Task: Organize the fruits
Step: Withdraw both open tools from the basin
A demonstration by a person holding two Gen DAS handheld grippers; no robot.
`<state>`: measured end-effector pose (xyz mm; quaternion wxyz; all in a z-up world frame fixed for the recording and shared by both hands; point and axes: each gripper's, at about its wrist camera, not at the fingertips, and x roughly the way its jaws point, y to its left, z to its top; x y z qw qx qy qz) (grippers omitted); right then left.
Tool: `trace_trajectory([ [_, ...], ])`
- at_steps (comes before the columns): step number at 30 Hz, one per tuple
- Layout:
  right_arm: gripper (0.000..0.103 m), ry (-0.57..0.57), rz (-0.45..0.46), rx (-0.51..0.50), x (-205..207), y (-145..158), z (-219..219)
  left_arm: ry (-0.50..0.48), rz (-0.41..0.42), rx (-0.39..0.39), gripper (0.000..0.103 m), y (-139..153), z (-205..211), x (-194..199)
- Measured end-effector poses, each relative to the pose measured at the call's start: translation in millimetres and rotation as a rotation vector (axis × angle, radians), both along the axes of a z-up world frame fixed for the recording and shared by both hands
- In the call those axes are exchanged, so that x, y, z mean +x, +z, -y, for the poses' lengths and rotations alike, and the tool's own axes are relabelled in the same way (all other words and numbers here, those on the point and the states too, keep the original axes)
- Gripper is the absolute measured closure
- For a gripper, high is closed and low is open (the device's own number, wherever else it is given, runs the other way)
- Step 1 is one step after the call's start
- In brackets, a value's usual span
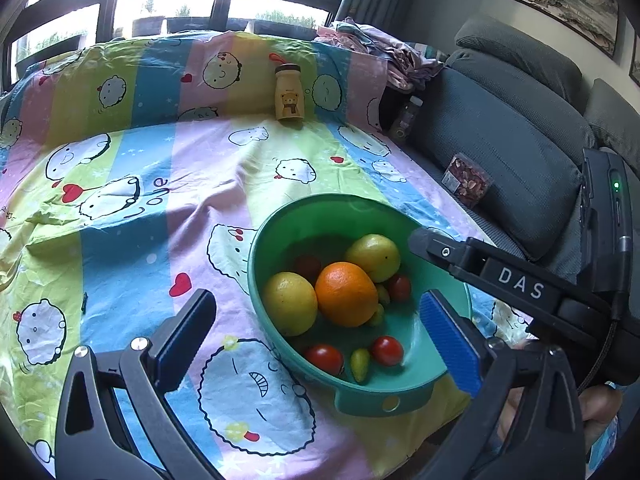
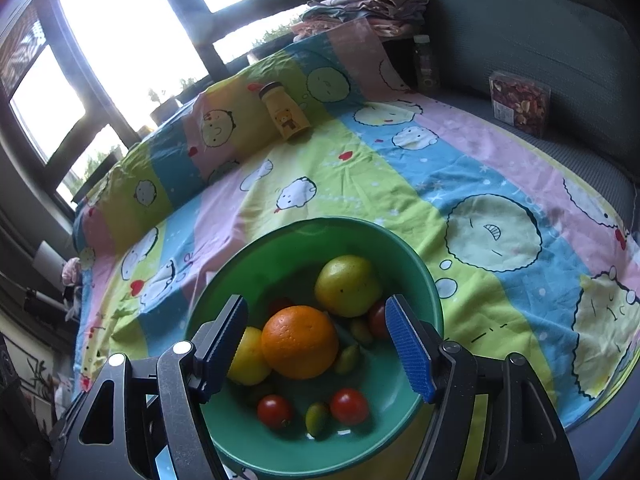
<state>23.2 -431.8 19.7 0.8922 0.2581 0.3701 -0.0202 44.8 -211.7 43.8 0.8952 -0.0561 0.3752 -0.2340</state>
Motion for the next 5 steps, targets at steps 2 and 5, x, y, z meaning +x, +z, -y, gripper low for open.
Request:
trace_trajectory([
  [2,0.031,0.002,0.000,-0.001,0.1,0.0,-0.6,0.001,0.002,0.004,0.001,0.0,-0.3,-0.7],
  [5,0.031,0.002,-0.004,-0.005,0.6,0.1,-1.6,0.013,0.005,0.015,0.001,-0.2,-1.3,-1.3],
])
